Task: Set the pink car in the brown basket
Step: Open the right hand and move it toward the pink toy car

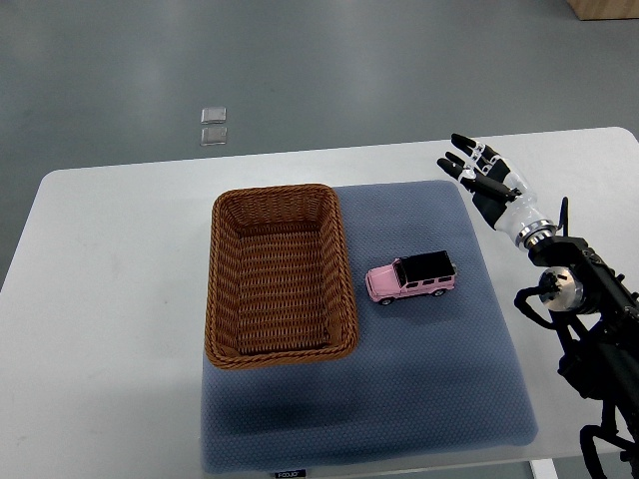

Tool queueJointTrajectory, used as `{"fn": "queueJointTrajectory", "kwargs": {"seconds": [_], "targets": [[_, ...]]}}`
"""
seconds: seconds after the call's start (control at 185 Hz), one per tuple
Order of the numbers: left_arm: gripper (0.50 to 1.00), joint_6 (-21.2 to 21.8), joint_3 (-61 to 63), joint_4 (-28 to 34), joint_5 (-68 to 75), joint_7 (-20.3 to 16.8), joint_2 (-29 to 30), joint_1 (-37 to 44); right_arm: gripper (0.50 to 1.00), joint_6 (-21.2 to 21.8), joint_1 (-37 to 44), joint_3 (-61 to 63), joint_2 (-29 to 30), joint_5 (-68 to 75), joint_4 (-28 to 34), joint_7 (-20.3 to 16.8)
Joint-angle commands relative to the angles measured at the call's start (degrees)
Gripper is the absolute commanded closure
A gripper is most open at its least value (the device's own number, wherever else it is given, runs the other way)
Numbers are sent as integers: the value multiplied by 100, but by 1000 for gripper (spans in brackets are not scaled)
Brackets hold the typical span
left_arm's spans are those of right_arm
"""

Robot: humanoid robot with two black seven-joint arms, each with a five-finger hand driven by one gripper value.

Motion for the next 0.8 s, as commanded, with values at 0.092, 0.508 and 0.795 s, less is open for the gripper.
{"fn": "queueJointTrajectory", "kwargs": {"seconds": [0.092,0.508,0.795], "targets": [[500,0,17,34,0,-1,0,-3,587,273,5,-2,0,-189,25,13],[500,0,25,34,0,-1,0,6,589,660,-241,-11,-202,-980,711,119],[500,0,17,-10,9,-1,0,-3,589,1064,-584,-55,-791,-1815,1220,347]]}}
